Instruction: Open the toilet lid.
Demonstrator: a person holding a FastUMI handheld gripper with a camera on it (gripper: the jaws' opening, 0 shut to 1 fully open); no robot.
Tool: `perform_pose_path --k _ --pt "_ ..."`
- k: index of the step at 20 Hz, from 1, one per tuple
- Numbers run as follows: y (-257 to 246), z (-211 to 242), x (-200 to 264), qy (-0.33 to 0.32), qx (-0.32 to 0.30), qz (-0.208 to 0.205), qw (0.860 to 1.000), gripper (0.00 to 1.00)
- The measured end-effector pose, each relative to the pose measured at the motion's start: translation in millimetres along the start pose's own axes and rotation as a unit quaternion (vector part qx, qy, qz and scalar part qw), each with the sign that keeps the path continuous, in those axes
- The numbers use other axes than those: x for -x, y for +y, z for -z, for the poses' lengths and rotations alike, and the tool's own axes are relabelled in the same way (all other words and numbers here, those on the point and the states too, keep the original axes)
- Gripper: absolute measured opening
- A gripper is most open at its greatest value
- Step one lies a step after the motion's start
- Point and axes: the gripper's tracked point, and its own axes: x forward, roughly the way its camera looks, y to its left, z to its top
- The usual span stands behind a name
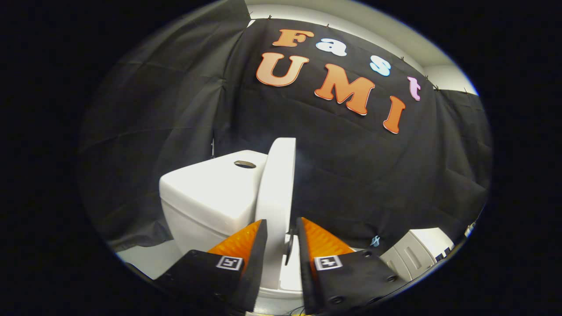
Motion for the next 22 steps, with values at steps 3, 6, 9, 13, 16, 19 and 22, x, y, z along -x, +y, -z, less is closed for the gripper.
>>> perform_pose_path --k 3,6,9,13,16,19,22 --pt "-3.3 -7.5 5.1 -0.008 0.006 -0.005 1.0 0.68" --pt "-10.5 -18.2 16.0 -0.025 -0.032 -0.033 0.999 0.97" --pt "-42.6 -42.9 29.1 -0.049 -0.051 -0.031 0.997 0.97" --pt "-91.3 -71.8 55.7 -0.074 -0.072 -0.036 0.994 0.97" --pt "-131.4 -88.7 77.1 -0.091 -0.102 -0.045 0.99 0.97" --pt "-184.7 -100.6 102.2 -0.109 -0.137 -0.045 0.983 0.96" --pt "-247.5 -104.1 126.5 -0.128 -0.161 -0.026 0.978 0.96"
